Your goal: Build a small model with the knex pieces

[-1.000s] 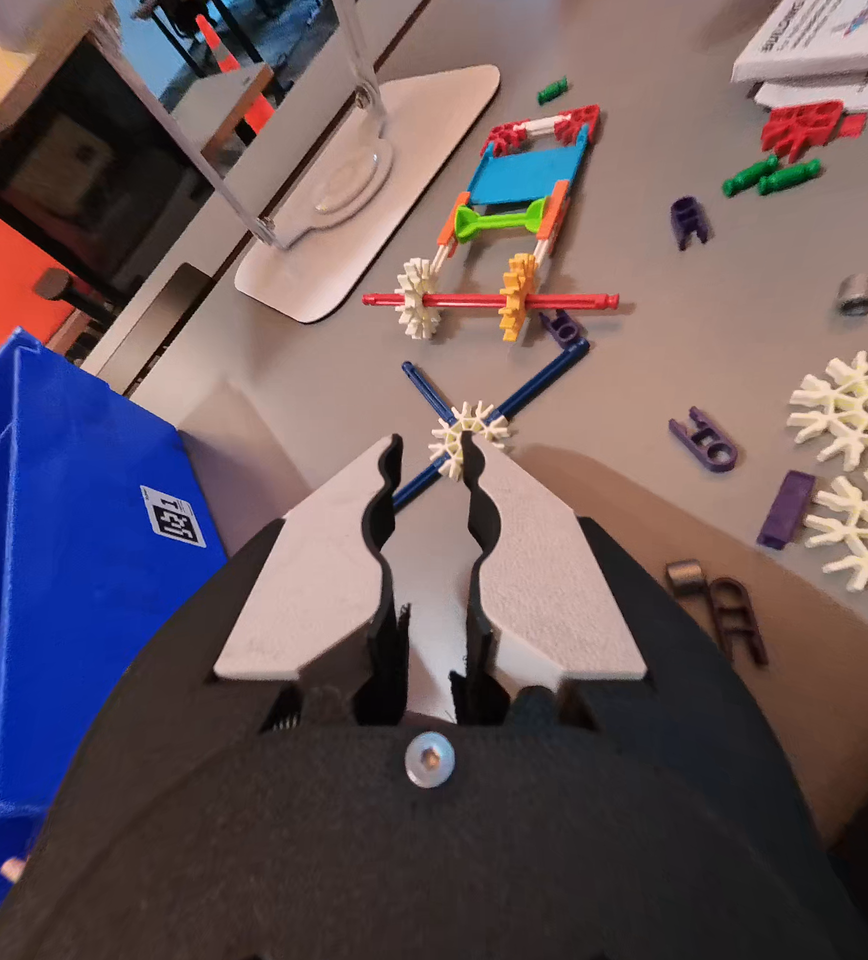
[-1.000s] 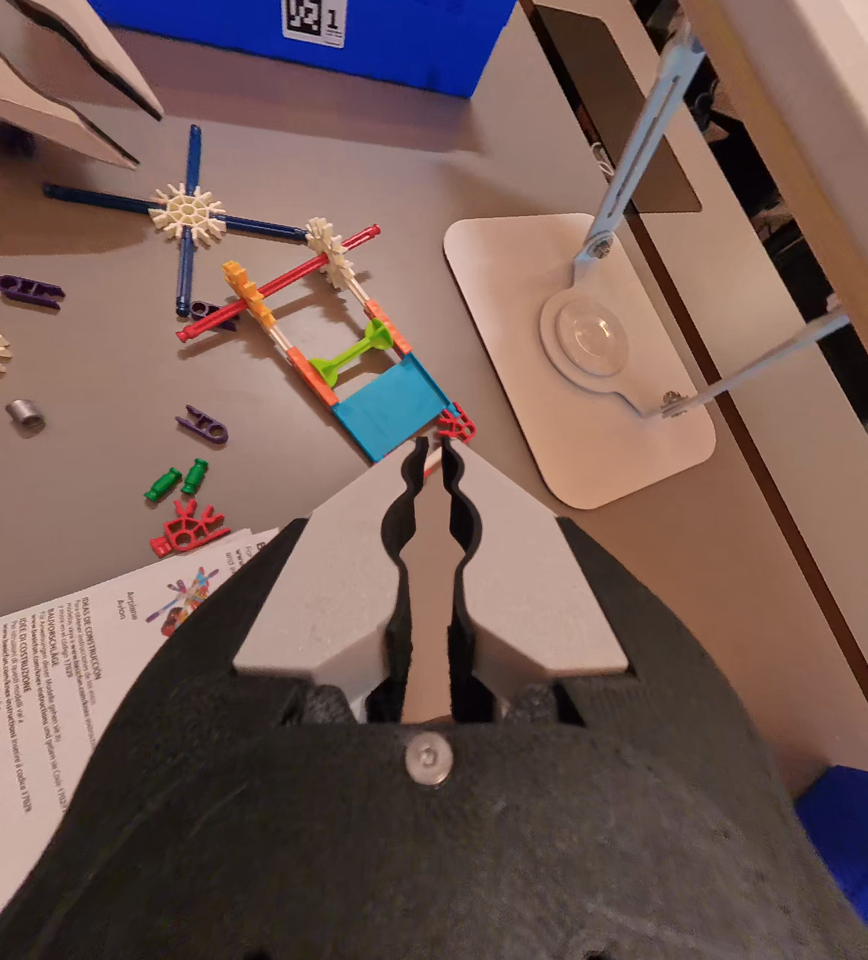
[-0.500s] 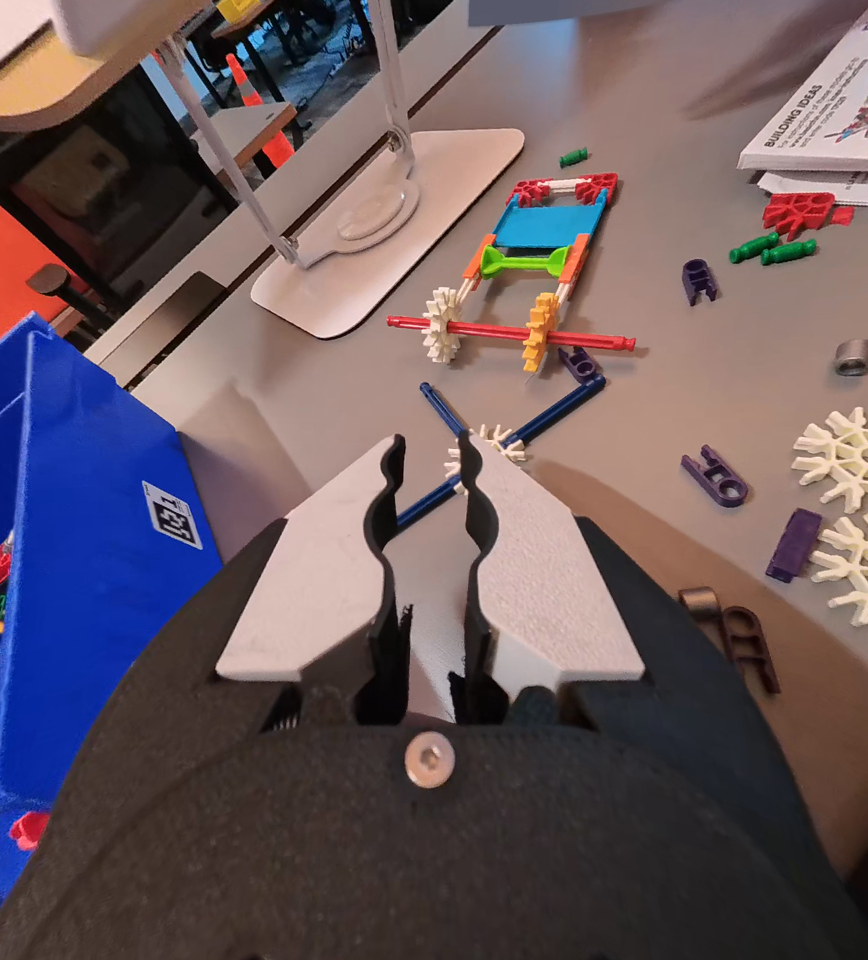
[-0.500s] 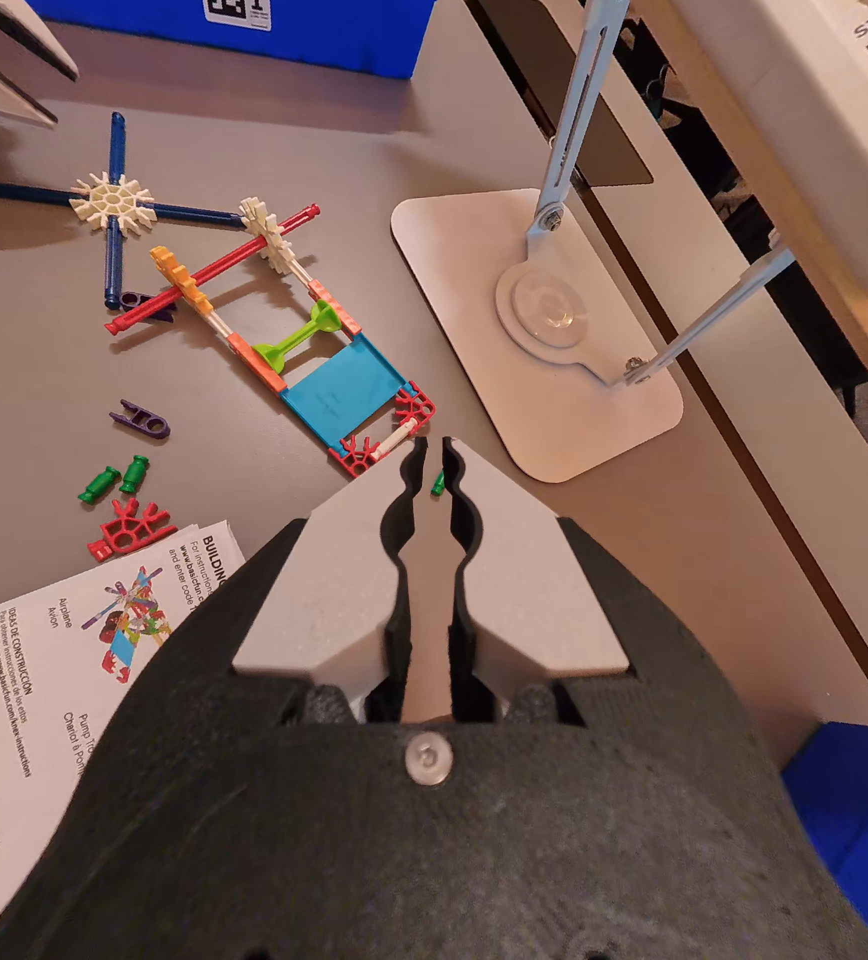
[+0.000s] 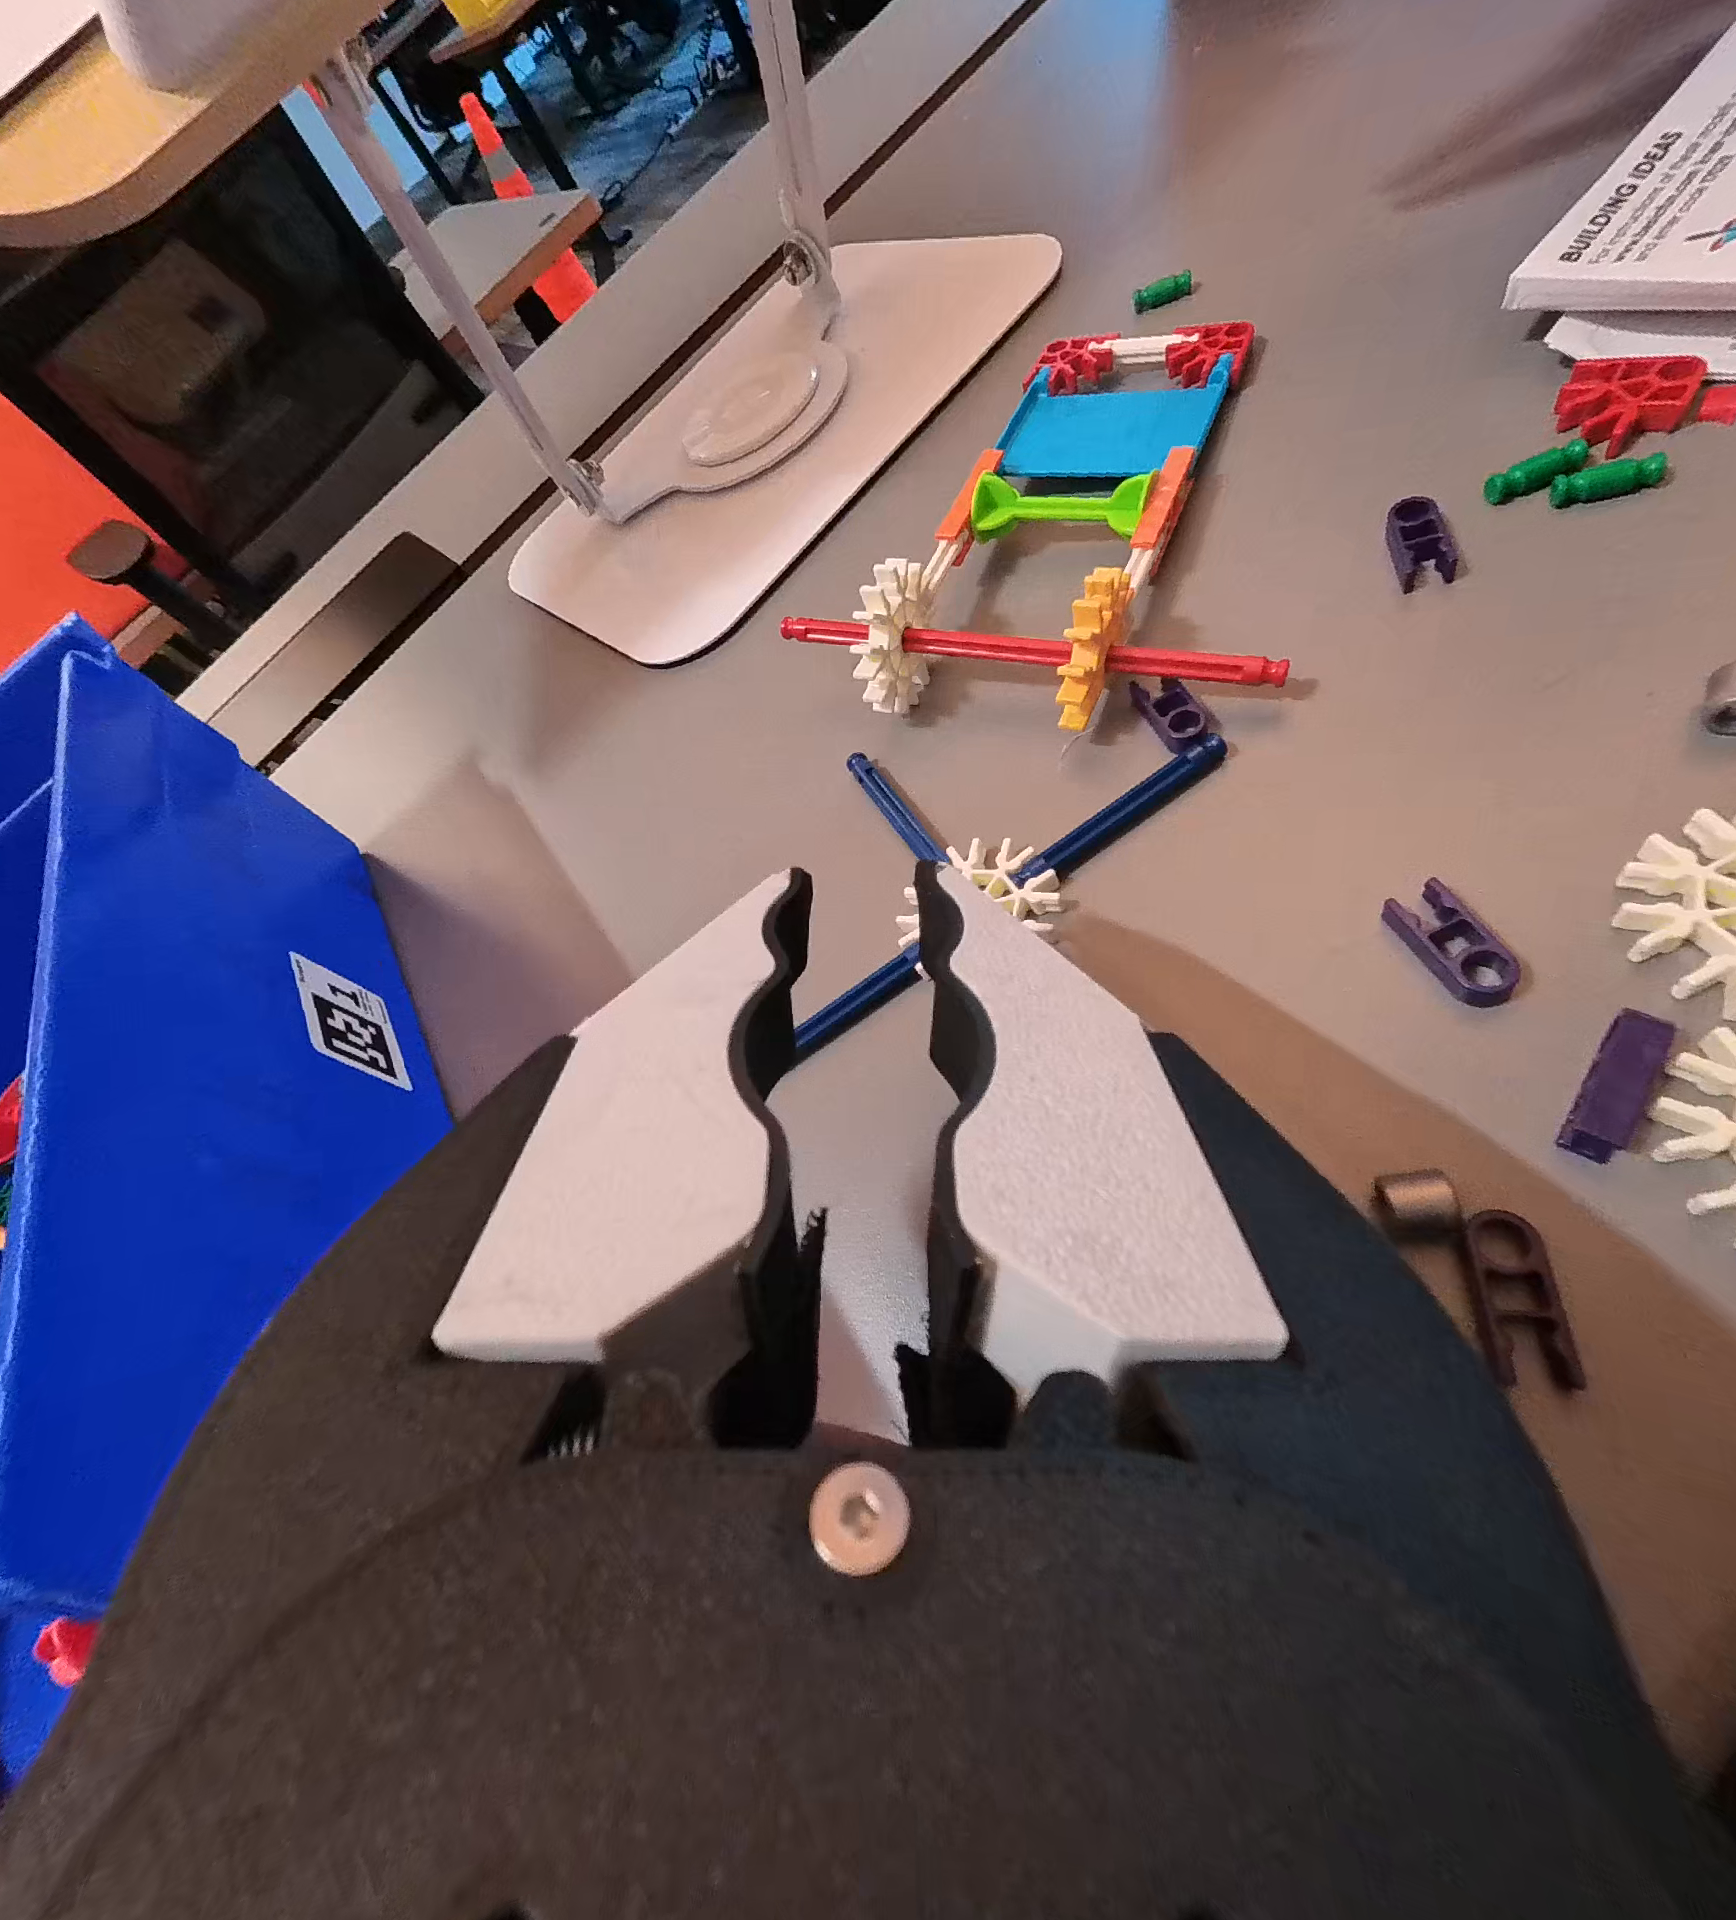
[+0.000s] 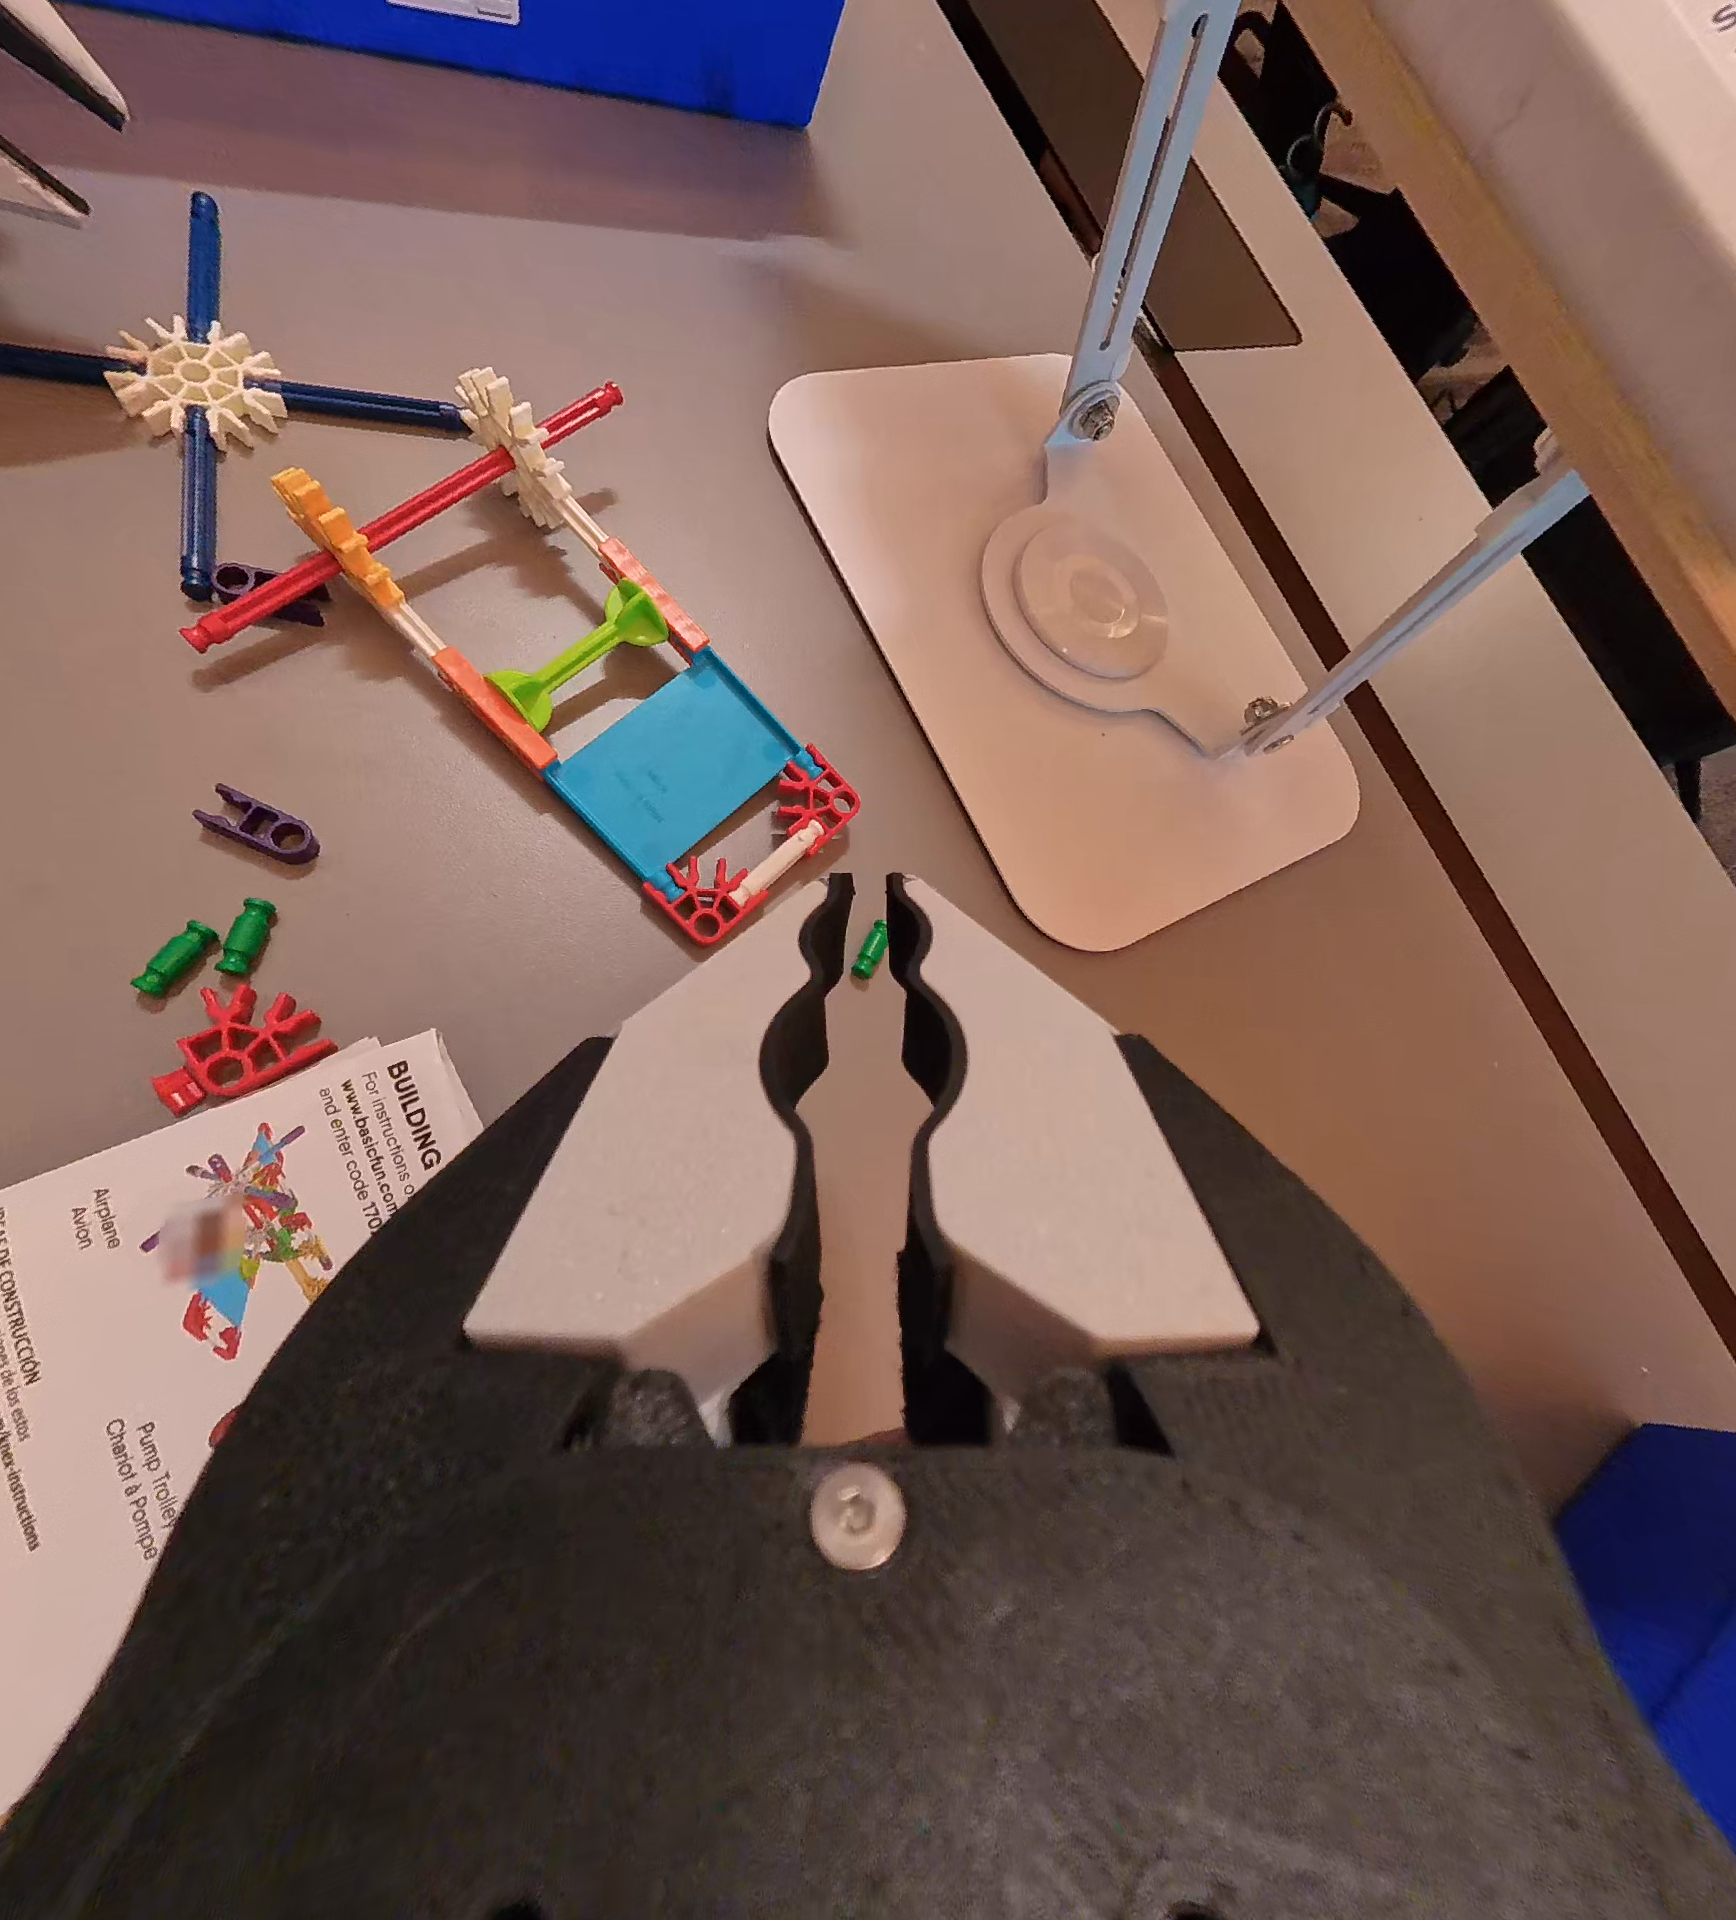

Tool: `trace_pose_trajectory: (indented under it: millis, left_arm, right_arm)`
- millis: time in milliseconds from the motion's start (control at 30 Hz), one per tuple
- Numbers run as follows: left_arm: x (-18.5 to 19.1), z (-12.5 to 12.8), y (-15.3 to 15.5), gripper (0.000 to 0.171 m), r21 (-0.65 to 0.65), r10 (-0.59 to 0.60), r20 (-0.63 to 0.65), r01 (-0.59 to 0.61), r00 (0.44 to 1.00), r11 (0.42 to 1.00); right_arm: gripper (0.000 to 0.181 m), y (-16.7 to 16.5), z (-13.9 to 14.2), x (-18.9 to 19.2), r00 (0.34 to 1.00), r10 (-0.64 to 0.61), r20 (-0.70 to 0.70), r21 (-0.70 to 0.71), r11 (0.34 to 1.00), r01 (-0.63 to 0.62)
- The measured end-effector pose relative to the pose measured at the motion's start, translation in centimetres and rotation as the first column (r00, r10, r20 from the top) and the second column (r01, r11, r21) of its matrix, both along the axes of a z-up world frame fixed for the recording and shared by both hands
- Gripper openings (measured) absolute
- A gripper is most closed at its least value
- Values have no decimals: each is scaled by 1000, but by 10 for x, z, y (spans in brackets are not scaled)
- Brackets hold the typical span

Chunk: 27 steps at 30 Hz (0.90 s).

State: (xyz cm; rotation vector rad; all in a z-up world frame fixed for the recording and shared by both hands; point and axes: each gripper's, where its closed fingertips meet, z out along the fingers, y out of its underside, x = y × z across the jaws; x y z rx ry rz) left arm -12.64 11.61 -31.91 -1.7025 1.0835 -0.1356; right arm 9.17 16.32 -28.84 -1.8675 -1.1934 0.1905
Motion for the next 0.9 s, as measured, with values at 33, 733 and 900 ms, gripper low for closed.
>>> trace_pose_trajectory:
  millis: [33, 733, 900]
  left_arm:
    - [0, -1, -1, 19, -3, -4, 0, 4, 1000, 1000]
    - [-9, -12, 3, 31, -54, 51, -83, -55, 995, 997]
    - [-5, -1, -4, 30, -65, 22, -28, -24, 999, 998]
  right_arm:
    - [5, 0, 0, 0, 1000, 1, 1, 0, 1000, -1]
    - [5, -3, -2, -7, 1000, 22, 1, -2, 1000, -22]
    - [5, -3, -4, -8, 1000, 27, 3, -4, 1000, -27]
